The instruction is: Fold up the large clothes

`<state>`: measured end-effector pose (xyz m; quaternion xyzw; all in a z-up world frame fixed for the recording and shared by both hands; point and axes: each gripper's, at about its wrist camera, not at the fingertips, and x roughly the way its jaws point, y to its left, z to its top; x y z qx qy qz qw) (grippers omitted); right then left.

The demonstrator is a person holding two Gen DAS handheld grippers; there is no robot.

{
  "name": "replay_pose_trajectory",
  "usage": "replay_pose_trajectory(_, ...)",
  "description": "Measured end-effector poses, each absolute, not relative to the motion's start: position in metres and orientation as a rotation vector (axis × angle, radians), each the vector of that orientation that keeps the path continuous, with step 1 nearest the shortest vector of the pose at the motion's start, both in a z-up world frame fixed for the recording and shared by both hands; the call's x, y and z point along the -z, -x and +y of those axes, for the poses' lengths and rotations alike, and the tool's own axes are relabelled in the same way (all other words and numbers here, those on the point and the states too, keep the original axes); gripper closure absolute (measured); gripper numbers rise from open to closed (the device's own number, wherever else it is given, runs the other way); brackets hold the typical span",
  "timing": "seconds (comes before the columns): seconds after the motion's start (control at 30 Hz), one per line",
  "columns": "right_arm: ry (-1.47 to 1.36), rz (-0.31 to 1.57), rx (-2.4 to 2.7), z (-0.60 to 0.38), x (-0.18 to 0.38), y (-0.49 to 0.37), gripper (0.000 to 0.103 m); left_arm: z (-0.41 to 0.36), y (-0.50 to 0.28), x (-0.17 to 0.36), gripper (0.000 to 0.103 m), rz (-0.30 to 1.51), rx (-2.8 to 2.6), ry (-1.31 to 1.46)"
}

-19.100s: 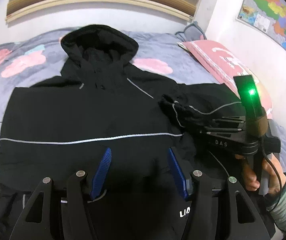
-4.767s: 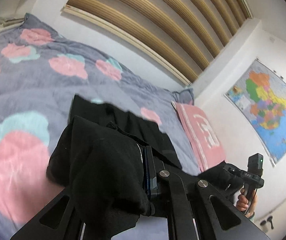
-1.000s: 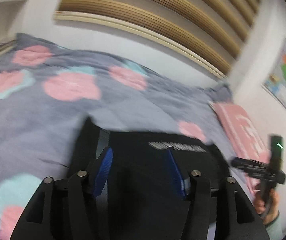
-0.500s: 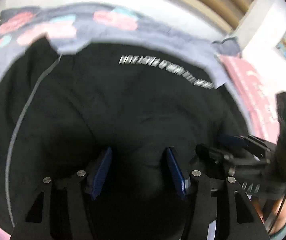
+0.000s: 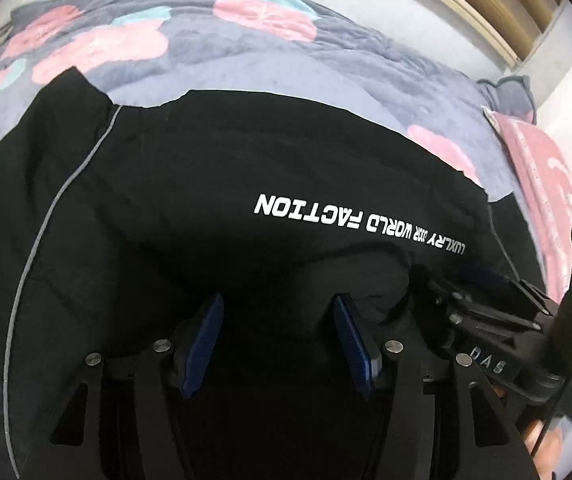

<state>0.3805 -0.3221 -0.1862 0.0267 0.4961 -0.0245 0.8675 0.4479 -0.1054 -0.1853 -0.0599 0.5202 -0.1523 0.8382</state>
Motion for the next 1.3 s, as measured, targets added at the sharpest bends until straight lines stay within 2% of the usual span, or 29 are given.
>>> replay_pose_trajectory(0.2,-0.139,1.005,-0.037,-0.342,0.162,-0.344,0.021,-0.097,-0.416,0.162,0.044,1.006,0.429,0.082)
replay_pose_trajectory(0.5,-0.176,0.890,-0.016,-0.361,0.099,-0.271,0.019,-0.023,-0.367,0.104,0.044,0.899,0.422,0.125)
replay_pose_trajectory(0.63,-0.123,0.811,0.088,-0.373,0.067,-0.240,0.013,0.000,-0.342,0.083,0.043,0.852,0.370,0.084)
replay_pose_trajectory(0.67,-0.102,0.776,0.117,-0.379,0.057,-0.235,0.013,0.010,-0.340,0.080,0.043,0.844,0.356,0.073)
replay_pose_trajectory(0.77,-0.021,0.678,0.230,-0.392,0.032,-0.212,0.012,0.033,-0.332,0.064,0.031,0.802,0.306,0.027)
replay_pose_trajectory(0.87,0.045,0.560,0.342,-0.404,0.012,-0.191,0.002,0.059,-0.337,0.057,0.030,0.755,0.254,0.019)
replay_pose_trajectory(0.93,0.107,0.502,0.416,-0.410,0.009,-0.183,0.000,0.083,-0.343,0.056,0.029,0.737,0.255,0.078)
replay_pose_trajectory(1.07,0.128,0.638,0.367,-0.436,0.027,-0.198,0.000,0.111,-0.373,0.076,0.029,0.796,0.305,0.182)
replay_pose_trajectory(1.3,-0.190,0.903,0.171,-0.494,0.101,-0.236,0.000,0.112,-0.423,0.143,0.029,0.962,0.386,0.291)
